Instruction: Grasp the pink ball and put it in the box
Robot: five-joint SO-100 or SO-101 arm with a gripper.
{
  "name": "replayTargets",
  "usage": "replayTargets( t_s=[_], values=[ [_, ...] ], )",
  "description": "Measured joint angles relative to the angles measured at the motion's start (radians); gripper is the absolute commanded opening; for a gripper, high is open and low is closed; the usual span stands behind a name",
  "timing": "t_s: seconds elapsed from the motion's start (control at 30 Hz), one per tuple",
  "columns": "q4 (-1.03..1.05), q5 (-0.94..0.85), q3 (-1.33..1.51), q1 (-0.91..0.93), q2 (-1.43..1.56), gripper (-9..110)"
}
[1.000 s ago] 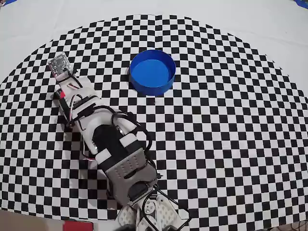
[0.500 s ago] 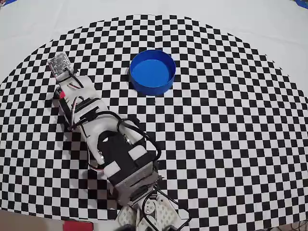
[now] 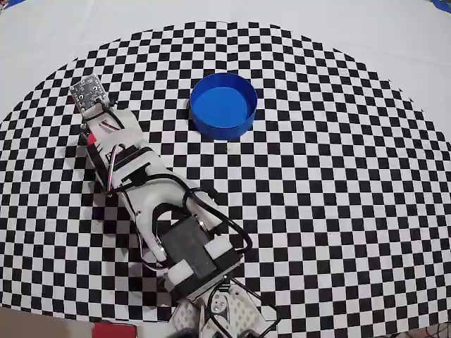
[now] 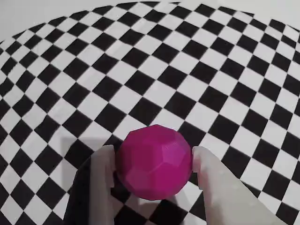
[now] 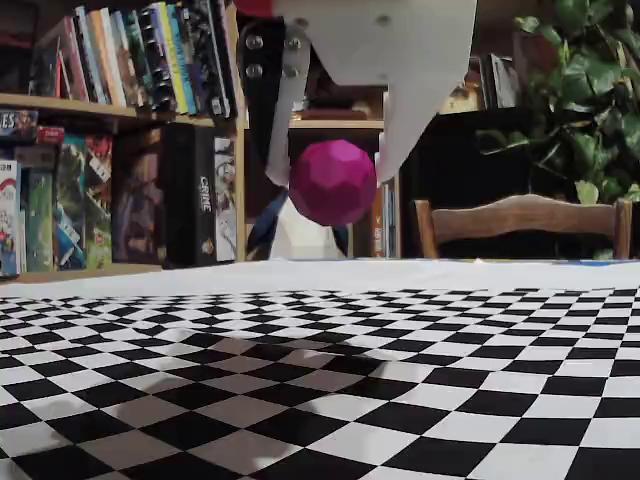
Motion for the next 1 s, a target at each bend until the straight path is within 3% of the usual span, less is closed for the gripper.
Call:
replayTargets(
  t_s=[1.0],
  values=[
    [0.009,0.0,0.054,0.129,0.12,0]
  ],
)
